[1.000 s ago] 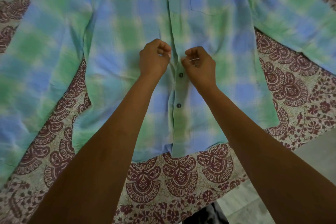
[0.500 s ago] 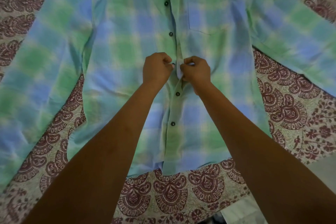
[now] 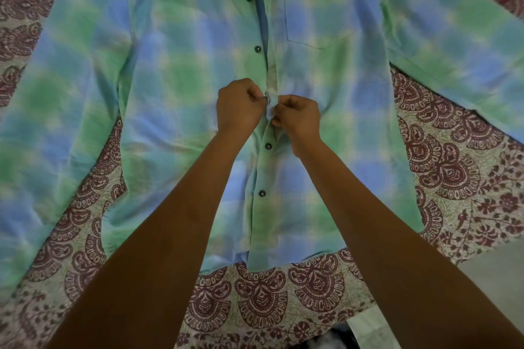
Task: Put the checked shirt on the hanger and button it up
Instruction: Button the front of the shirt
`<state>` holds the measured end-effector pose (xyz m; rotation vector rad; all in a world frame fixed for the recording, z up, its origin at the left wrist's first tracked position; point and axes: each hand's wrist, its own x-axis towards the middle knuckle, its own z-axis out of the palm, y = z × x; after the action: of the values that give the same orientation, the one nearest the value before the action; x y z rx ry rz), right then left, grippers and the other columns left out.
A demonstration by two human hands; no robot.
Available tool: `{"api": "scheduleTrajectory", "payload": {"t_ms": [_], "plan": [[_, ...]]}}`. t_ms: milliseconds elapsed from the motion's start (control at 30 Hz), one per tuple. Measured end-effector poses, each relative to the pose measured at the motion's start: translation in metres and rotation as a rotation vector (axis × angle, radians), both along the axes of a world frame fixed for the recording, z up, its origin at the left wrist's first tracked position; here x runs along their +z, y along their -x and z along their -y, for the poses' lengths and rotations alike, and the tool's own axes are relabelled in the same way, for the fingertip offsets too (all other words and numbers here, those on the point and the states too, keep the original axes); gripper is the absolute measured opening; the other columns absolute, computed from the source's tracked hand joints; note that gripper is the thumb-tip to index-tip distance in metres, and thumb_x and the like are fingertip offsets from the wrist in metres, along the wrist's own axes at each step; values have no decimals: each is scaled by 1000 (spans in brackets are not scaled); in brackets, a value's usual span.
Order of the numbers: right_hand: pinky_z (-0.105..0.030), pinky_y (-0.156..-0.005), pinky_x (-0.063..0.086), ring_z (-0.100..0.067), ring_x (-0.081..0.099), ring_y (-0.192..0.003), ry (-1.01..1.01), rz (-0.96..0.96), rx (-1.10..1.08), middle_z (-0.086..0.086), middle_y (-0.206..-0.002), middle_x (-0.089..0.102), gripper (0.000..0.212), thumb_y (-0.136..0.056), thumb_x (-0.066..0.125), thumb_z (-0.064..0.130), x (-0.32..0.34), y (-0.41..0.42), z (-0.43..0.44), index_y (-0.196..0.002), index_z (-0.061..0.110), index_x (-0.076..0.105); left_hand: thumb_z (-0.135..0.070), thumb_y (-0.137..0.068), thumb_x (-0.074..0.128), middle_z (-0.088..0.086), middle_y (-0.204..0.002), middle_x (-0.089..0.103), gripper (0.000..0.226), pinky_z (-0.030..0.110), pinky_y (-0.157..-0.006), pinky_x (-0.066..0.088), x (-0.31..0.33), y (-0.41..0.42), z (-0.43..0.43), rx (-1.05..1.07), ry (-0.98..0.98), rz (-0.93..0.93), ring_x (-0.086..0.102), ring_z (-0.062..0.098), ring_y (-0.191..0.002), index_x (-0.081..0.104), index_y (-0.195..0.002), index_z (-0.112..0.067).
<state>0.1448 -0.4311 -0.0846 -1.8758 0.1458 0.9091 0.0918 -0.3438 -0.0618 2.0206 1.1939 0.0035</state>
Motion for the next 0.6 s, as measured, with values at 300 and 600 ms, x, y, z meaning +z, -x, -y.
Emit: {"api": "scheduleTrajectory", "payload": {"t_ms": [300, 600], "plan": [[-42, -69, 51, -23, 56, -65, -57, 51, -33, -14, -68, 60, 11, -73, 55, -6, 3, 8, 0, -71, -6, 66, -11, -80, 60, 1, -70, 57, 10, 22, -69, 43, 7, 1, 2, 40, 123, 3, 55, 15, -74, 66, -77, -4], [-27, -65, 53, -18, 60, -68, -167, -39, -37, -9, -74, 64, 21, -82, 52, -5, 9, 8, 7, -78, 9, 67, -8, -75, 66, 6, -65, 59, 8, 36, -73, 55, 6, 0, -4, 153, 293, 4, 56, 19, -65, 65, -67, -7]]}}
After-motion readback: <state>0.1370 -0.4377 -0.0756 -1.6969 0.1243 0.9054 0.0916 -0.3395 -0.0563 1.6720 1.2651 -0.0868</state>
